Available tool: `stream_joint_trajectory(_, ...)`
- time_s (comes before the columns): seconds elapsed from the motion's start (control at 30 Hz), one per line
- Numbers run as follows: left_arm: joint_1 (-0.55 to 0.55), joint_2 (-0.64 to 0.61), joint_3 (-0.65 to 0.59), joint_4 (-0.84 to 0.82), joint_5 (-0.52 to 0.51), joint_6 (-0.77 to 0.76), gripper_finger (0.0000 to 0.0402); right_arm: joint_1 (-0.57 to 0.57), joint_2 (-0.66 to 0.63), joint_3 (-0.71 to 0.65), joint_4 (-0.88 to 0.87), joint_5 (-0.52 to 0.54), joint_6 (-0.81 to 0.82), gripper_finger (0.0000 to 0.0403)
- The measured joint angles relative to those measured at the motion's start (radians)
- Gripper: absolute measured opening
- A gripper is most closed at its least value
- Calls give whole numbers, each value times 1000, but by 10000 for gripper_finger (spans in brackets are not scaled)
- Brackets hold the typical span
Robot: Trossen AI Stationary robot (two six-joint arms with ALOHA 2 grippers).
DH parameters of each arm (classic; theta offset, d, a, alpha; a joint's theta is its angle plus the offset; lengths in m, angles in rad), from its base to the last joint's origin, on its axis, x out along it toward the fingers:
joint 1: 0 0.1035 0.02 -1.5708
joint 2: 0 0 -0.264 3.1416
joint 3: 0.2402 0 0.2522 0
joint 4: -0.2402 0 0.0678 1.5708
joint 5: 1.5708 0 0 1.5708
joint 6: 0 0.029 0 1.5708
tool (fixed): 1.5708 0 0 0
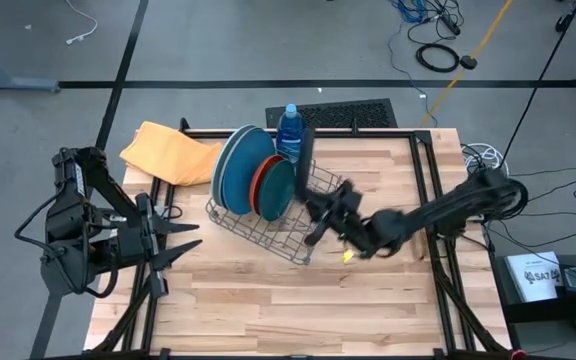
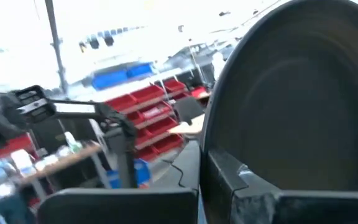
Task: Sort dishes
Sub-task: Put the black plate into the dish rack
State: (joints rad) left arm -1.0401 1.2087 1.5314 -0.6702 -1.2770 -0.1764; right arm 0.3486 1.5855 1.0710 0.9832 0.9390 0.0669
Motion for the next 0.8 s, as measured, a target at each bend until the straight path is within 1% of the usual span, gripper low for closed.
stream_joint_trajectory(0.1,0,0,0,-2,0,0,123,4,148,5,250,21,0,1)
stream_joint_trajectory(0.17,0,0,0,-2,0,0,123,4,242,41,355,75,-3,1)
stream_joint_trajectory(0.2,0,0,0,-2,0,0,123,5,279,64,374,103,-3,1)
stream_joint_trajectory(0.3,0,0,0,-5,0,0,123,5,386,160,374,155,15,1)
stream_joint_trajectory(0.4,0,0,0,-5,0,4,123,5,475,272,356,168,20,1)
stream_joint_trajectory(0.53,0,0,0,-5,0,6,123,8,546,399,265,253,-2,1)
stream_joint_trajectory(0.63,-1,0,0,-6,0,6,123,10,558,426,191,291,14,1)
stream_joint_trajectory(0.8,-3,0,0,-5,0,1,123,13,557,426,146,310,72,1)
